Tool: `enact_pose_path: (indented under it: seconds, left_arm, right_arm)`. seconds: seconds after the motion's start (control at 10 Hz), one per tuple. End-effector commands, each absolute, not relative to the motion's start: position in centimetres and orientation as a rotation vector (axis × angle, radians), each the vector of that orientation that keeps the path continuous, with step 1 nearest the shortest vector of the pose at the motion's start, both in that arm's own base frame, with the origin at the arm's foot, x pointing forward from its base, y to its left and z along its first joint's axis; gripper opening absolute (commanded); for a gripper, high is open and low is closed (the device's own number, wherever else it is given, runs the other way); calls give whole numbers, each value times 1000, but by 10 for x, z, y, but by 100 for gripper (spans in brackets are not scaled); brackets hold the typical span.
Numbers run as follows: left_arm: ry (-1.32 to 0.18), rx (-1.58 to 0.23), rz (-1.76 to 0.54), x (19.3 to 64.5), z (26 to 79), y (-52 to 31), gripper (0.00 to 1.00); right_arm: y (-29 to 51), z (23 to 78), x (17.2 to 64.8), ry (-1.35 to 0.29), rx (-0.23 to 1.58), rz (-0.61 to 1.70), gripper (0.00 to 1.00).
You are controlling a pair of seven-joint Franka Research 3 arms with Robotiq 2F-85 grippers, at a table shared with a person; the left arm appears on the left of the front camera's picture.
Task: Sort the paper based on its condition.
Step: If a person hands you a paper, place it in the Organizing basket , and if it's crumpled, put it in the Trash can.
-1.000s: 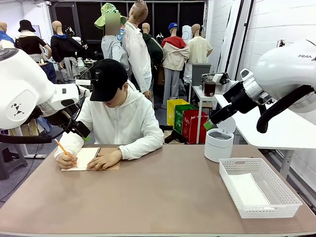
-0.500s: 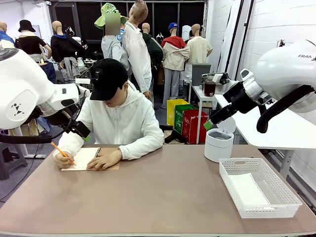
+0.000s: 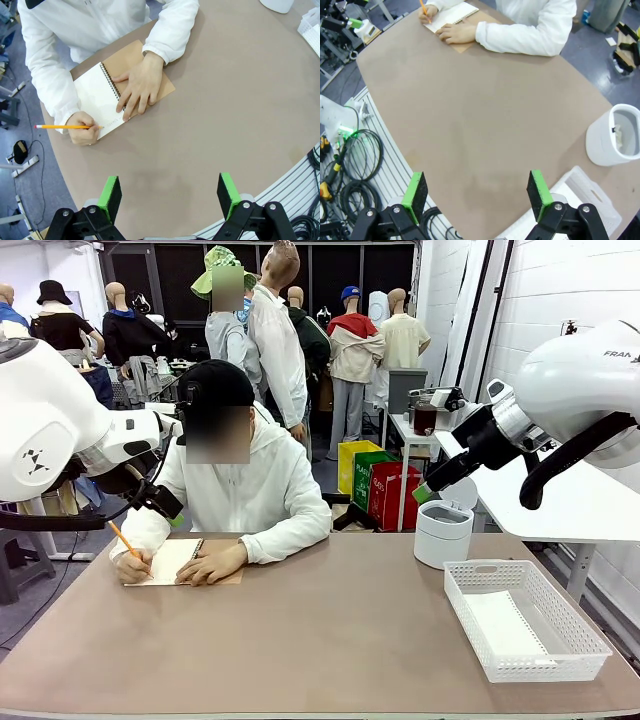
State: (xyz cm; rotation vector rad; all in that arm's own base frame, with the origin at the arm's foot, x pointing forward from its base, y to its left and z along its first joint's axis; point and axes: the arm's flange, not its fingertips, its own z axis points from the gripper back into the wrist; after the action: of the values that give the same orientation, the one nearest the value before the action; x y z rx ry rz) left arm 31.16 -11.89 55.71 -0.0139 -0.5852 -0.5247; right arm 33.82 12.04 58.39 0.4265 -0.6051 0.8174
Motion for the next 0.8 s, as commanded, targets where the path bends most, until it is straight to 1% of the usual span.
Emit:
enact_pose_path:
  seconds: [0.0,0.7]
  left_arm:
    - [-589,-22,-522,312,557,-118,100]
    - [-589,-22,-522,312,557,-118,100]
  right_arm:
    - [124,584,338,-613,420,799,100]
    - [124,584,338,-613,420,799,100]
